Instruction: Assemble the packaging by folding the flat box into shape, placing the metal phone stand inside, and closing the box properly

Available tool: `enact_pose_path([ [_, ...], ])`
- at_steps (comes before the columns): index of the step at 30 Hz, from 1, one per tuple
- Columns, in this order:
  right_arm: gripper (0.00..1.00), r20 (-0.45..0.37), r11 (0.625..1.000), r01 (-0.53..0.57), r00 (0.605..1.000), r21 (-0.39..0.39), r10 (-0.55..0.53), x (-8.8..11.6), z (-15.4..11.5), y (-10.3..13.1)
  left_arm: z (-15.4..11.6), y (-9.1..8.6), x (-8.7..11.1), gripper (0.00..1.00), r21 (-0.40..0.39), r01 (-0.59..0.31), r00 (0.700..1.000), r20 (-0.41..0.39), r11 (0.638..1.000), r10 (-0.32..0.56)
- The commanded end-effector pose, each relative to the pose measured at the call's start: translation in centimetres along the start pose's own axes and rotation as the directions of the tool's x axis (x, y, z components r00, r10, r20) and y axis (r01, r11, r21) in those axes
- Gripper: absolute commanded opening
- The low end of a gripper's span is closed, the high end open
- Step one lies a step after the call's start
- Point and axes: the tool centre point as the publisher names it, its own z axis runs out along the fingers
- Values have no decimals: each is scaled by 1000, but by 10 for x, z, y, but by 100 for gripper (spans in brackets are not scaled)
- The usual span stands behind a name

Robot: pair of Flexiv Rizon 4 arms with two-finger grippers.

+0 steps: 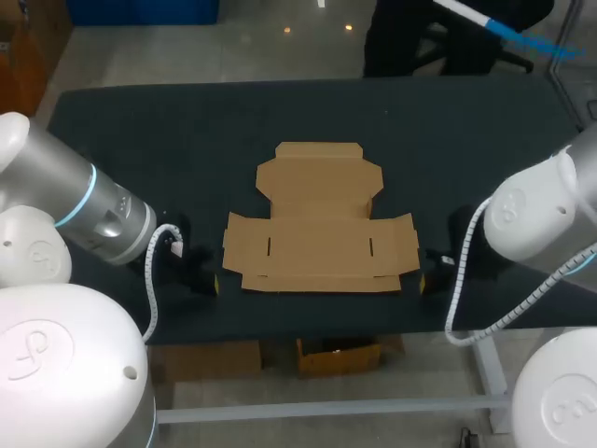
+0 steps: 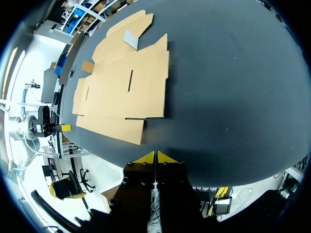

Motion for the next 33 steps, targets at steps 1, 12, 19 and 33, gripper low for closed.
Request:
enact_pose_path([
  [1, 0, -17, 1000, 1, 1000, 7, -1, -4, 2, 1, 6, 0, 1, 0, 6, -9, 1000, -1, 1000, 9],
  [12, 0, -30, 1000, 7, 1000, 13, -7, -2, 9, 2, 15, -5, 10, 0, 18, -31, 1000, -6, 999, 31],
  [19, 0, -27, 1000, -4, 1000, 23, 5, -3, 15, 6, 19, -11, 12, 0, 25, -29, 1000, -8, 999, 29],
  [33, 0, -25, 999, -20, 999, 43, 21, 0, 23, 5, 27, -18, 15, 0, 41, -29, 999, 16, 999, 28],
])
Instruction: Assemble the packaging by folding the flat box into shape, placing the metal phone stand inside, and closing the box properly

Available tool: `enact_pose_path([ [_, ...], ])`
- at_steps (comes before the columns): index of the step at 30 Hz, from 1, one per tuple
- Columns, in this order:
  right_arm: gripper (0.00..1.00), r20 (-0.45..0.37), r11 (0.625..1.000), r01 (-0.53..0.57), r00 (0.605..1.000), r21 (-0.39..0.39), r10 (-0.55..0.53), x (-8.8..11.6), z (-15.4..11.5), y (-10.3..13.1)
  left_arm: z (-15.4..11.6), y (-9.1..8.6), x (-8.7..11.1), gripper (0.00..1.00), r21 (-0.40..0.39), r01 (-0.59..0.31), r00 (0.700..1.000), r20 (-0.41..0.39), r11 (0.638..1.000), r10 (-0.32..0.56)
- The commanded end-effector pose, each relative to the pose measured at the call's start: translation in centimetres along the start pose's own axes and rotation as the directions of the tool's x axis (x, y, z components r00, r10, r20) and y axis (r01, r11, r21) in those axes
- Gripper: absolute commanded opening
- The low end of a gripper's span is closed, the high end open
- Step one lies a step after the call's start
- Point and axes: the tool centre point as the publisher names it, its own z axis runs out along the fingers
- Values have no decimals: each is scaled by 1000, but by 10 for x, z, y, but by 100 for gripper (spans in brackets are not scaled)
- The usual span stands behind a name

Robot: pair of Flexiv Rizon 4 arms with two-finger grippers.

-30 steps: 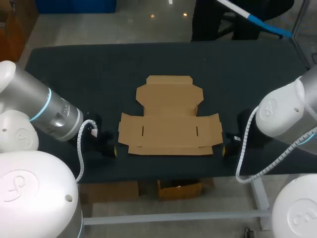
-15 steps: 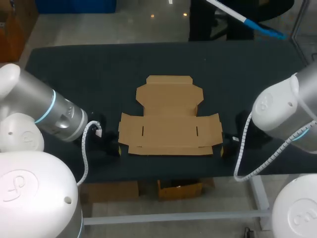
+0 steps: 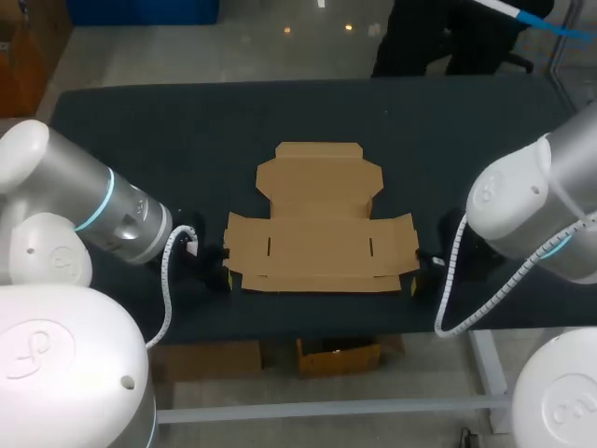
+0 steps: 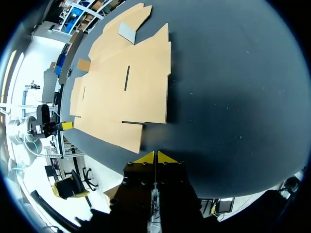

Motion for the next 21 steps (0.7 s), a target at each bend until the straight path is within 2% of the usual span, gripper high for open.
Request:
enact_pose_path([
  [1, 0, -7, 1000, -3, 1000, 8, 3, -2, 3, 1, 7, -2, 3, 0, 3, 2, 1000, 21, 1000, -2],
  [21, 0, -29, 1000, 1, 1000, 12, -1, 4, 7, 8, 9, -9, -1, 0, 4, -1, 1000, 13, 1000, 1],
])
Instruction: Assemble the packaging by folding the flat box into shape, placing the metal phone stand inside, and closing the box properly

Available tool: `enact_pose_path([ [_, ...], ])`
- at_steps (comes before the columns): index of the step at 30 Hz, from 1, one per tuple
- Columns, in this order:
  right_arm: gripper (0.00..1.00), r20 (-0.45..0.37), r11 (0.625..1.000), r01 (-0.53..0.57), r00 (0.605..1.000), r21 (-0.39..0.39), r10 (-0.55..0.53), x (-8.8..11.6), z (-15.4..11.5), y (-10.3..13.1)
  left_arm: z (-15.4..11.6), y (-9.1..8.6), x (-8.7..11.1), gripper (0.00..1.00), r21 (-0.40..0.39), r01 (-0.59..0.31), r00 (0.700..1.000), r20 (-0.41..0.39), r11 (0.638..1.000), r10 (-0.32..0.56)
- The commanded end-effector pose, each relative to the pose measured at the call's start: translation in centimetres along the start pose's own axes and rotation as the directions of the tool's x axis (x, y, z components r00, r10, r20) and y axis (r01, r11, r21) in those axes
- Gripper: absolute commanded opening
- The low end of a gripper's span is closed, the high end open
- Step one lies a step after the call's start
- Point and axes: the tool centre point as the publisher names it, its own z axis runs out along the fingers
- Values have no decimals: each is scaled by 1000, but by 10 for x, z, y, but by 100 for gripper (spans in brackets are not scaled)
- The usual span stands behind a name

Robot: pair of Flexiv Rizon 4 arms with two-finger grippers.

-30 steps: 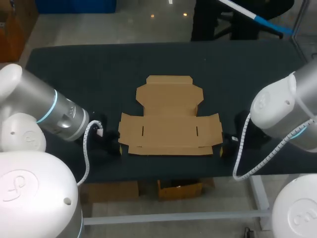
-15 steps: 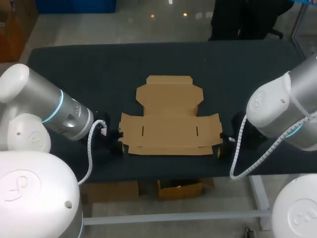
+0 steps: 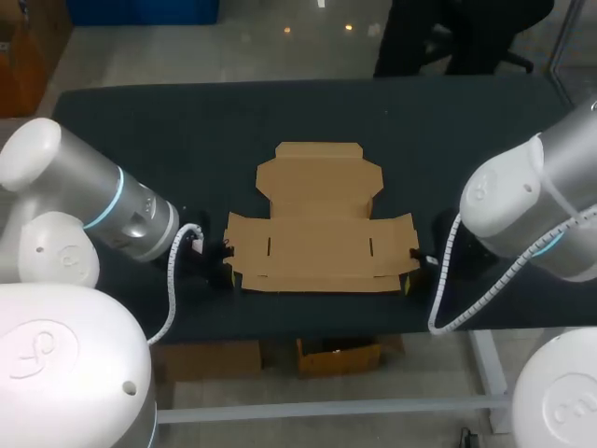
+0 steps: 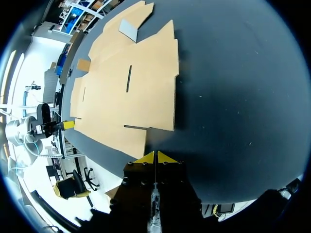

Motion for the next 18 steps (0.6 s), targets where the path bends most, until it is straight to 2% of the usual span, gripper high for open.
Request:
enact_pose_path([
  [1, 0, -14, 1000, 3, 1000, 8, -2, -2, -1, 3, 3, -1, -1, 0, -7, 7, 1000, -7, 1000, -7],
  [18, 0, -22, 1000, 6, 1000, 11, -6, 1, 3, 4, 10, 0, 3, 0, -48, 8, 999, -44, 999, -10],
])
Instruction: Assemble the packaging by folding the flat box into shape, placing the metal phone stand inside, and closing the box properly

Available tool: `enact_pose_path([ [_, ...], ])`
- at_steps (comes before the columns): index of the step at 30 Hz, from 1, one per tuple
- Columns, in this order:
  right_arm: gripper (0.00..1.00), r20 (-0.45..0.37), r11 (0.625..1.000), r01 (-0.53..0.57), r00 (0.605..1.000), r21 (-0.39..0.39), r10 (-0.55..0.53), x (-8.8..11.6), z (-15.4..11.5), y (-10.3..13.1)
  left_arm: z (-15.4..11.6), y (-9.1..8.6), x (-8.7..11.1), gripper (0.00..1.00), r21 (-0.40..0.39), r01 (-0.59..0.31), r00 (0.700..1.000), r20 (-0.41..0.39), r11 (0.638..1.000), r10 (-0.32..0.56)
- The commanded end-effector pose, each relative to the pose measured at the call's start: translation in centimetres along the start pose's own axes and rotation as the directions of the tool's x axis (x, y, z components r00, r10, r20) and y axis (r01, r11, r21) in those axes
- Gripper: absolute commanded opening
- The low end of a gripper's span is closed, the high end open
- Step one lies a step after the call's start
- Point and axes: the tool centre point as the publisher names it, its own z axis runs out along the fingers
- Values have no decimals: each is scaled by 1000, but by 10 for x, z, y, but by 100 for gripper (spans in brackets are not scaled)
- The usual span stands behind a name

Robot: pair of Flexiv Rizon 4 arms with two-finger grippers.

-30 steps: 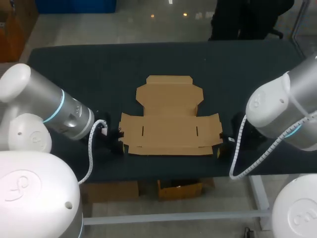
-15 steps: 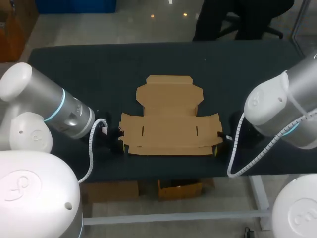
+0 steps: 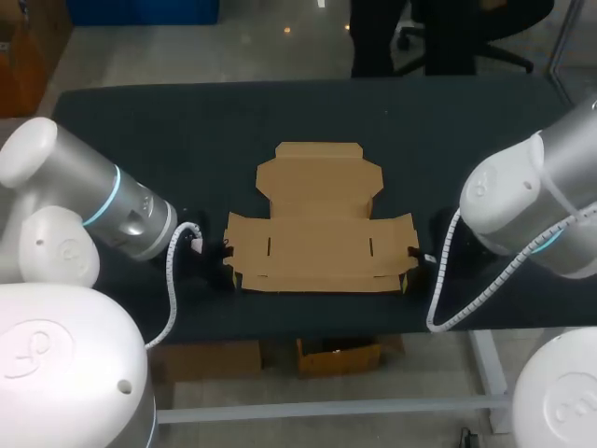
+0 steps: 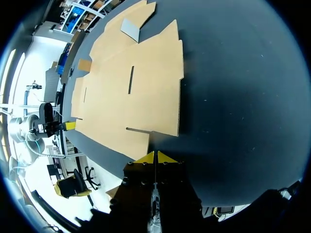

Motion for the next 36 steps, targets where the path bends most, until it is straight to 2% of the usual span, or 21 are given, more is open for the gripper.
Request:
enact_pose_path([
  [1, 0, -9, 1000, 1, 1000, 4, -1, -2, 0, 1, 6, -2, 3, 0, -9, -5, 1000, -3, 1000, 5],
  [36, 0, -17, 999, 33, 999, -13, -33, 11, -2, -6, 3, 2, 9, 0, -6, -11, 999, -34, 1000, 10],
])
